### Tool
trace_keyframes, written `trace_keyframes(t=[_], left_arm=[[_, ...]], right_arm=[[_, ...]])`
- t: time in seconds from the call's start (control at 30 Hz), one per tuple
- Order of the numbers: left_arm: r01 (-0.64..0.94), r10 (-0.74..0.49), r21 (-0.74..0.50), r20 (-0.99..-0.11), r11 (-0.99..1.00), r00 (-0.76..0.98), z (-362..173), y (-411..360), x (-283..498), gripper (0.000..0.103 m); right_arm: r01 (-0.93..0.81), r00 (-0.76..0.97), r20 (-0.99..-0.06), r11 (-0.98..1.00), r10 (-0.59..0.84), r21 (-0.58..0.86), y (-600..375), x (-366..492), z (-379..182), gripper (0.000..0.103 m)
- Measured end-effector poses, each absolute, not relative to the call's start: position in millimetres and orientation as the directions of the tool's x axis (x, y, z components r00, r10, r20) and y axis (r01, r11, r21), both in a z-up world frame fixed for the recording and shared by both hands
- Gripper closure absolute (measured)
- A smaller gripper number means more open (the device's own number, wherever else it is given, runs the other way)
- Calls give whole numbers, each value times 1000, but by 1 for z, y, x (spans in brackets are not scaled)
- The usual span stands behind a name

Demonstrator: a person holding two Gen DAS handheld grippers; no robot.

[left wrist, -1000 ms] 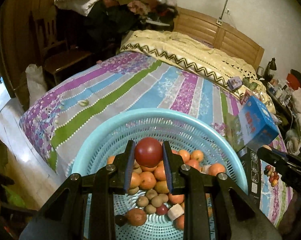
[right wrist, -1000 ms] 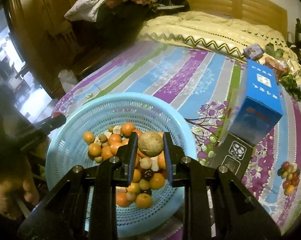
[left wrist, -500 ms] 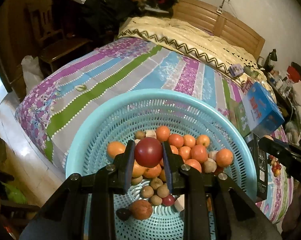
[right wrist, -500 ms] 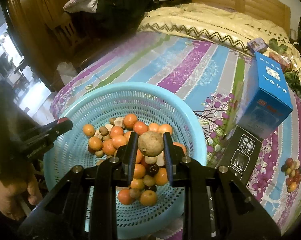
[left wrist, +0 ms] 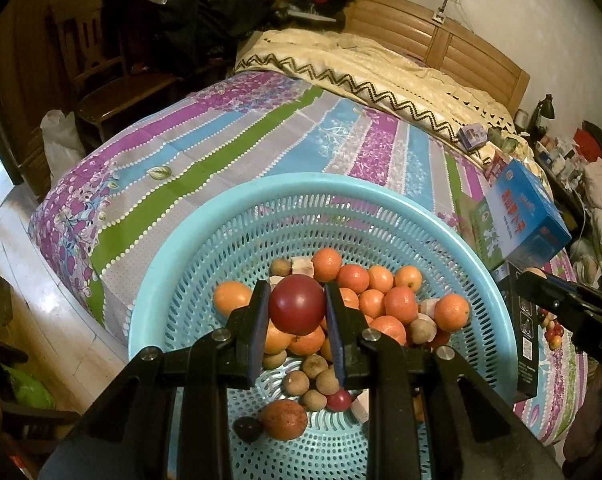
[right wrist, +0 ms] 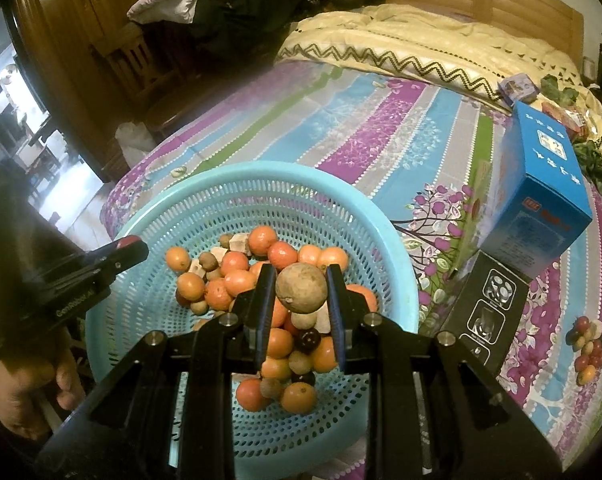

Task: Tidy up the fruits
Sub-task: 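Open both tools to drop the fruits into the basket, then move both open tools back to the fruit cluster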

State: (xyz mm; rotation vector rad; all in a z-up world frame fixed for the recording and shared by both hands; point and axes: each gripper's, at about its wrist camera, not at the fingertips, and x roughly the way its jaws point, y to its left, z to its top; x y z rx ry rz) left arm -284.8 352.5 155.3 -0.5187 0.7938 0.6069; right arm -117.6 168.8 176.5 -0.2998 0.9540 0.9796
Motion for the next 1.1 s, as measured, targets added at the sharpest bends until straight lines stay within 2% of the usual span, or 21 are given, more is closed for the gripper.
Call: trace_keyframes(t=[0.13, 0.17, 0.2, 0.23, 0.27, 0.3, 0.37, 1.1], left_arm=[[-676, 308, -195, -778, 710, 547, 153, 354, -285, 75], [-677, 308, -195, -779, 709, 547, 152, 355, -285, 65], [-677, 311, -195, -776, 710, 549, 153, 355, -284, 51], [-677, 316, -191, -773, 711, 550, 153, 355, -284, 46], [-679, 330, -180, -768, 711, 549, 154, 354, -285, 41], [-681, 336, -175, -766, 711, 548, 153, 353, -285, 39], [-680, 338, -174, -764, 712, 549, 155, 352, -284, 36], [-669, 352, -158, -751, 727, 559, 172, 333, -277, 36]], right_arm=[[-811, 208, -791, 554, 575, 189, 169, -117, 177, 77], [-811, 208, -788, 553, 579, 191, 168, -117, 178, 77], [-810, 213, -782, 554, 586, 194, 168, -117, 179, 77], [-810, 219, -779, 555, 588, 191, 167, -117, 180, 75], [-811, 220, -778, 554, 589, 189, 167, -117, 180, 66], [-812, 228, -775, 554, 590, 182, 167, -118, 181, 53], [-813, 254, -766, 559, 591, 161, 165, -119, 184, 44], [-816, 275, -743, 556, 610, 154, 147, -122, 196, 44]])
